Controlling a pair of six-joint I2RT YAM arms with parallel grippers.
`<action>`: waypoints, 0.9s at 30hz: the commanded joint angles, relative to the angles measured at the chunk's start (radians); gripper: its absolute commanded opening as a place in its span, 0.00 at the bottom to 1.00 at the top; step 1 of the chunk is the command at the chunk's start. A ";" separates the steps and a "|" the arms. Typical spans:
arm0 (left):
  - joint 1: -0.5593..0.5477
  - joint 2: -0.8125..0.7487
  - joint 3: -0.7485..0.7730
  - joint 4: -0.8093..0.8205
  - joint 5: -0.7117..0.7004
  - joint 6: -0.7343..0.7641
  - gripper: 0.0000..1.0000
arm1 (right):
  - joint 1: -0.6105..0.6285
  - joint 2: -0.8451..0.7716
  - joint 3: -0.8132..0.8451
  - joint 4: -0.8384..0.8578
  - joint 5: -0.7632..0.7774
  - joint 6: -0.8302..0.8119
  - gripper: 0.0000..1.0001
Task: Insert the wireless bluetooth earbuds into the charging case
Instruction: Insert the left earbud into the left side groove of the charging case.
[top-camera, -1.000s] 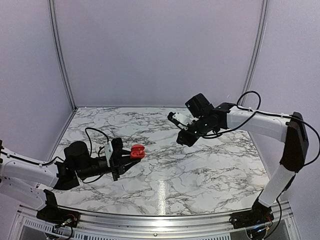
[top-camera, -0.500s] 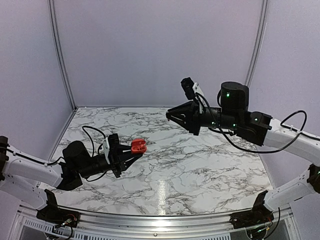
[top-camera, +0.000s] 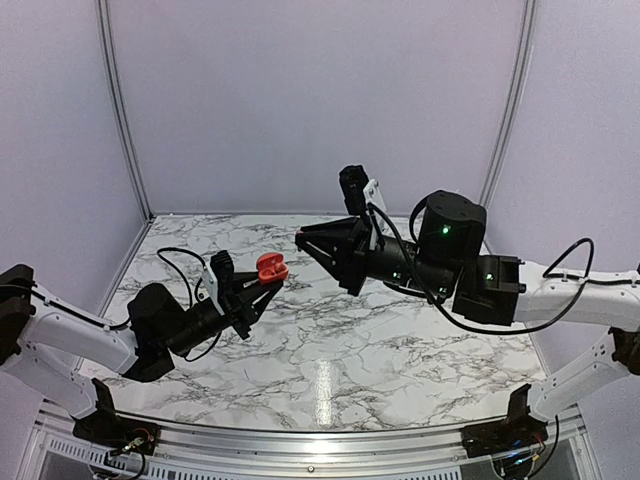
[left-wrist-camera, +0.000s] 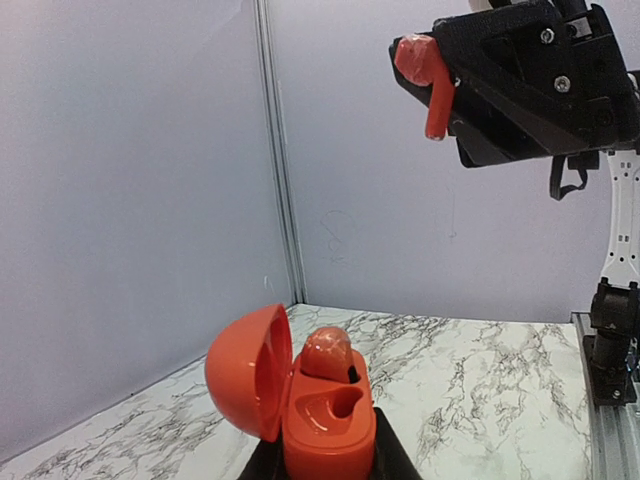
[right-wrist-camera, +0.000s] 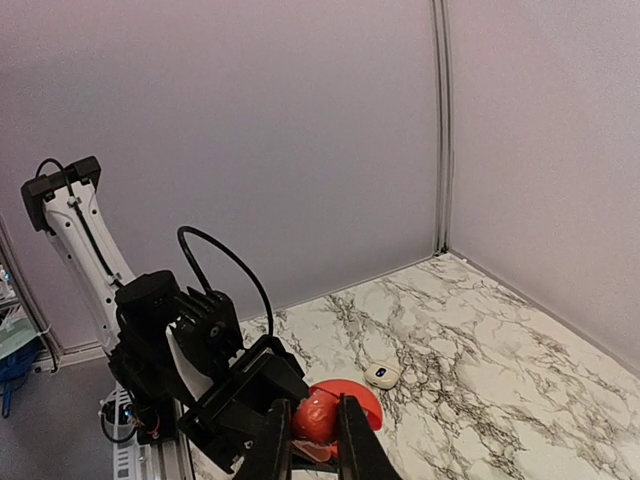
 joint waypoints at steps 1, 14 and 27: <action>-0.013 0.034 0.035 0.129 -0.086 0.003 0.00 | 0.037 0.044 0.011 0.088 0.134 0.045 0.08; -0.027 0.073 0.035 0.208 -0.125 -0.017 0.00 | 0.050 0.138 0.037 0.141 0.164 0.101 0.08; -0.037 0.099 0.047 0.230 -0.149 -0.031 0.00 | 0.066 0.187 0.038 0.193 0.190 0.142 0.07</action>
